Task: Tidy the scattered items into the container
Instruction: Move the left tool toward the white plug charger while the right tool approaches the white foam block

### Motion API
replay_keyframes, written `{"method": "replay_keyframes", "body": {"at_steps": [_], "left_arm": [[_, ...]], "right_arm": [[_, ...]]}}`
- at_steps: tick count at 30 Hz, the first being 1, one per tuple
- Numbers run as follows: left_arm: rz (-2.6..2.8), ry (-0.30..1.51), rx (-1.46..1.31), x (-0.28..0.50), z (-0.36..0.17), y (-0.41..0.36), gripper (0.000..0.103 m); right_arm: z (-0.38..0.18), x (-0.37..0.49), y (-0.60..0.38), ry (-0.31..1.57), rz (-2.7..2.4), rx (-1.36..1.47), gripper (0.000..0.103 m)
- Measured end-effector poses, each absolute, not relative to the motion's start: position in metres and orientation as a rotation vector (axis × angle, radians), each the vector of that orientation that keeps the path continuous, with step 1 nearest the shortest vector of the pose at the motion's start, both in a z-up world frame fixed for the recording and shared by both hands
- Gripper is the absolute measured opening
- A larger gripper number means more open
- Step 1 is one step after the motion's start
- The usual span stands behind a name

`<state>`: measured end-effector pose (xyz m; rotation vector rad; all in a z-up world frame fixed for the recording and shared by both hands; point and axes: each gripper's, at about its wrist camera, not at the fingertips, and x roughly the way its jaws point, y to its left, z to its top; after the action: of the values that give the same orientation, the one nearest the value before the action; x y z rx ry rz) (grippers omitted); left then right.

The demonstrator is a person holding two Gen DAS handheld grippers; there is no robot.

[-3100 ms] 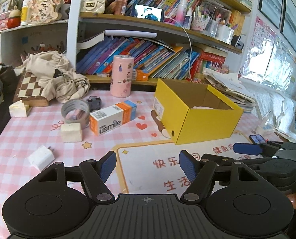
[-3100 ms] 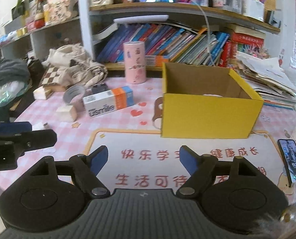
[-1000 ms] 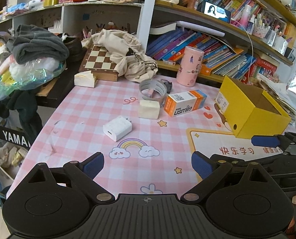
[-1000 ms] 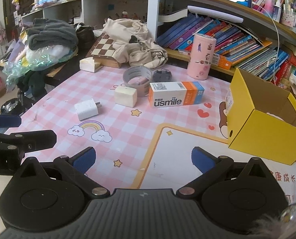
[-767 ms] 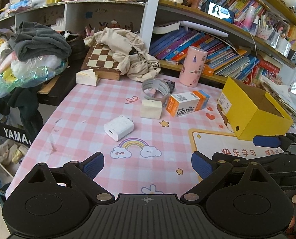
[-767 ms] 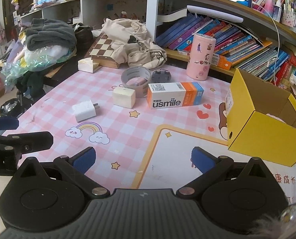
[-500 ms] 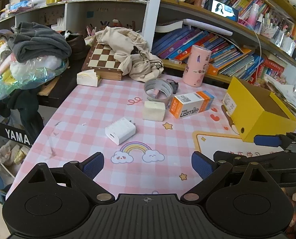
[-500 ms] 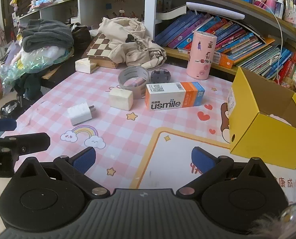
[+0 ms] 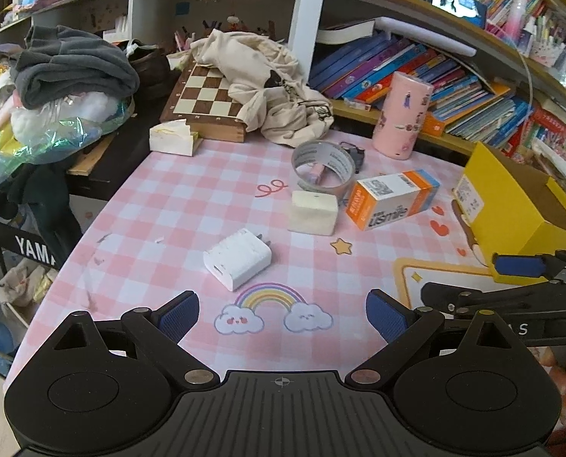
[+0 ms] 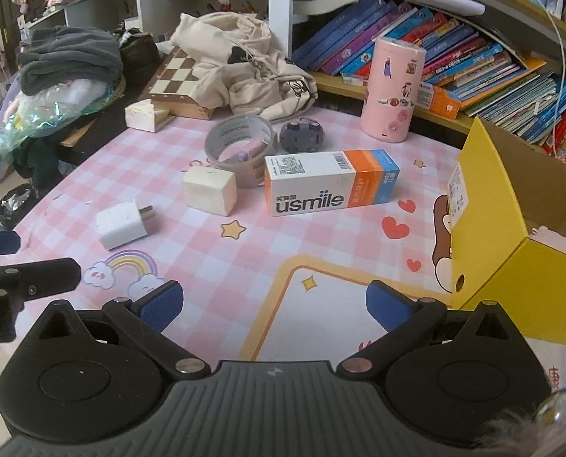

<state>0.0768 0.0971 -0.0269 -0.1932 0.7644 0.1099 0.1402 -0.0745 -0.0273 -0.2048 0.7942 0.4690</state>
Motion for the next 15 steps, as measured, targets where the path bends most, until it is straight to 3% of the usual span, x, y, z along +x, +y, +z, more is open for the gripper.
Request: {"method": "replay_keyframes", "body": {"at_steps": [15], "left_arm": [[0.173,0.784,-0.158,0.122,-0.044,0.105,0.094]], "right_arm": [[-0.036,0.191,-0.058,0.810,0.591,-0.212,0.099]]}}
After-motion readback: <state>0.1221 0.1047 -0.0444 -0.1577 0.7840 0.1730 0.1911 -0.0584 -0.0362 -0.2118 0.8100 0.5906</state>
